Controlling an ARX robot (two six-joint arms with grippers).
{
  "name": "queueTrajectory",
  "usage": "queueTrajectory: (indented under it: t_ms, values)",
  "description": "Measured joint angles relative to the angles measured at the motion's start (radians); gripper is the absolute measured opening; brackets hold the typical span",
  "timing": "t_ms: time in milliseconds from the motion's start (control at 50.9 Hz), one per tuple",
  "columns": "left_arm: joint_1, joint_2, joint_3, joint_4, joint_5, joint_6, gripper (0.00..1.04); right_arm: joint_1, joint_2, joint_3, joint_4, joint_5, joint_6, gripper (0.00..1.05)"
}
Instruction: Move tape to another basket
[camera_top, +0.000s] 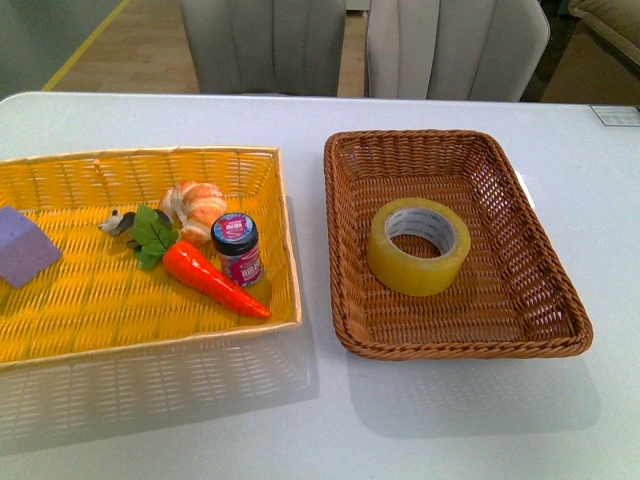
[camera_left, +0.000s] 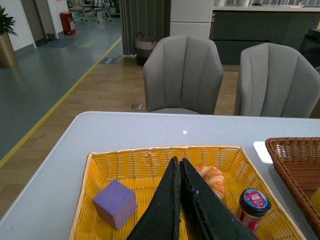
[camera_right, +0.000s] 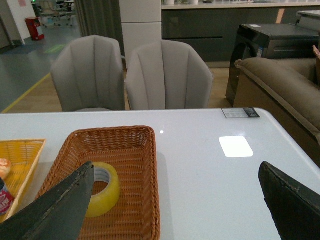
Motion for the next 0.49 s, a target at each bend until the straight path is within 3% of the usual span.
queueTrajectory:
  t_ms: [491]
  values:
    - [0.001,-0.319,-0.002,-0.295,-0.001,0.000,0.02,0.000,0.000,0.000,0.000,0.000,0.000,0.96]
